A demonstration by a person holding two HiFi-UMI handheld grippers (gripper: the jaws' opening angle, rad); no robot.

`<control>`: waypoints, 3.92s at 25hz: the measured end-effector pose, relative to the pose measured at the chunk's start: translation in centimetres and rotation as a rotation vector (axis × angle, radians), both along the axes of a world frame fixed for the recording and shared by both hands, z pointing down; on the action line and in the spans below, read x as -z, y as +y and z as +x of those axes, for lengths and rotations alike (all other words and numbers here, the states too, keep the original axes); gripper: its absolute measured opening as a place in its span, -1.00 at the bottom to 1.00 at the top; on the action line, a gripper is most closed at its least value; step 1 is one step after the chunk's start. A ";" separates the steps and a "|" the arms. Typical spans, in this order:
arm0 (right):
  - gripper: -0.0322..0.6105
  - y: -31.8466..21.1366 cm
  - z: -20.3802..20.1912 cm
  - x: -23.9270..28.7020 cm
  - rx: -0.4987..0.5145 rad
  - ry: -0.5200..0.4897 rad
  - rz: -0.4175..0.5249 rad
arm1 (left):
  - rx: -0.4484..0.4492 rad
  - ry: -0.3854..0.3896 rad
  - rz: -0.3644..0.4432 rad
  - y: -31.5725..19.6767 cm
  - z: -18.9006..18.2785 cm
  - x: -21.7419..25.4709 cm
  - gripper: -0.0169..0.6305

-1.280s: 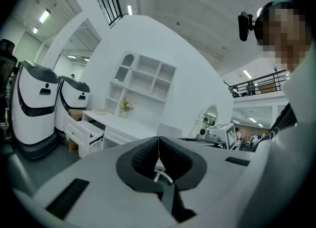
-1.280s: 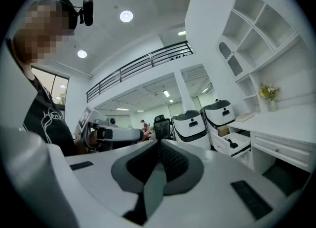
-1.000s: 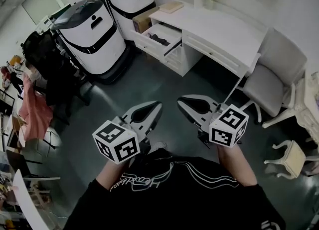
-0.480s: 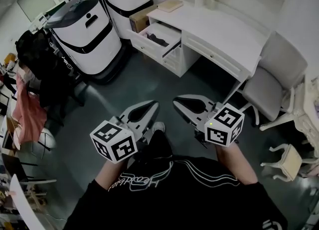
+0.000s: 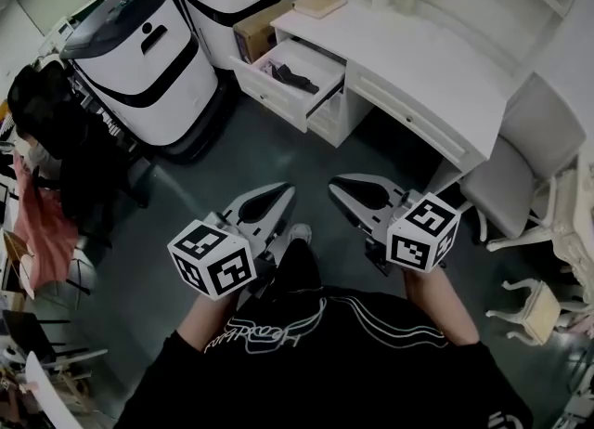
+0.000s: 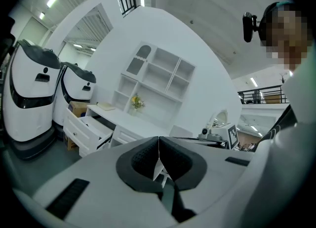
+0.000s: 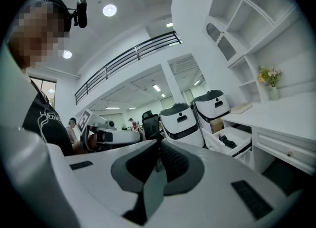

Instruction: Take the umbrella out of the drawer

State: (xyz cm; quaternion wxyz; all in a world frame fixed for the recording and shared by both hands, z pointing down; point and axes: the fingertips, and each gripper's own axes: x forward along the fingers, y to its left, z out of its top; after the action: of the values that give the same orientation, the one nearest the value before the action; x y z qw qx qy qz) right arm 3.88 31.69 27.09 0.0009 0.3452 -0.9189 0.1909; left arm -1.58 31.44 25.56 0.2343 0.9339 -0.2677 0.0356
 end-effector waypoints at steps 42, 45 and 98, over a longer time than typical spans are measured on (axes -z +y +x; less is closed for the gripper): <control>-0.73 -58.6 2.9 -15.4 0.010 0.062 -0.320 | 0.063 -0.074 -0.280 -59.7 1.6 -14.3 -0.89; -0.69 -61.1 2.8 -18.1 0.024 0.103 -0.345 | 0.084 -0.084 -0.320 -61.2 1.3 -16.5 -0.89; -0.22 -72.3 -0.1 -48.3 0.309 1.004 -0.519 | 0.243 -0.107 -0.479 -68.1 -6.6 -24.5 -0.89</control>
State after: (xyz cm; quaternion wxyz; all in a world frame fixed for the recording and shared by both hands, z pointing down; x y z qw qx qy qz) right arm 3.80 -40.60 75.43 0.5484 0.2436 -0.7690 0.2205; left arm -8.15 -36.67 50.02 0.4368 0.8096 -0.3737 0.1188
